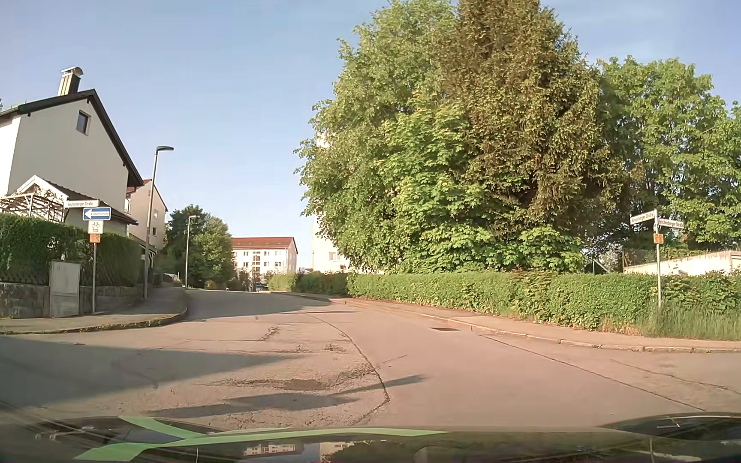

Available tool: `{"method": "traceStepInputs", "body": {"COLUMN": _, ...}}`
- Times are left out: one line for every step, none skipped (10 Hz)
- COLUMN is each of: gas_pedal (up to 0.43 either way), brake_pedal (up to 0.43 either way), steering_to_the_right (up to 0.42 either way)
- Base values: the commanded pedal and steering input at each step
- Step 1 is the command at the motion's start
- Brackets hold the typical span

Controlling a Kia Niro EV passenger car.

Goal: Follow the waypoints while adhering to traffic rules and regulations

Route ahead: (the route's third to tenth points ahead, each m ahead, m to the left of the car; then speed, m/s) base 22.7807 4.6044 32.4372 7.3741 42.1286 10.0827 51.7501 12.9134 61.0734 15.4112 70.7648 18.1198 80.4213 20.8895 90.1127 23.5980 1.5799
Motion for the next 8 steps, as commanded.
{"method": "traceStepInputs", "body": {"gas_pedal": 0.331, "brake_pedal": 0.000, "steering_to_the_right": 0.020}}
{"method": "traceStepInputs", "body": {"gas_pedal": 0.331, "brake_pedal": 0.000, "steering_to_the_right": 0.017}}
{"method": "traceStepInputs", "body": {"gas_pedal": 0.331, "brake_pedal": 0.000, "steering_to_the_right": 0.015}}
{"method": "traceStepInputs", "body": {"gas_pedal": 0.339, "brake_pedal": 0.000, "steering_to_the_right": 0.014}}
{"method": "traceStepInputs", "body": {"gas_pedal": 0.350, "brake_pedal": 0.000, "steering_to_the_right": 0.014}}
{"method": "traceStepInputs", "body": {"gas_pedal": 0.370, "brake_pedal": 0.000, "steering_to_the_right": 0.012}}
{"method": "traceStepInputs", "body": {"gas_pedal": 0.378, "brake_pedal": 0.000, "steering_to_the_right": 0.010}}
{"method": "traceStepInputs", "body": {"gas_pedal": 0.378, "brake_pedal": 0.000, "steering_to_the_right": 0.008}}
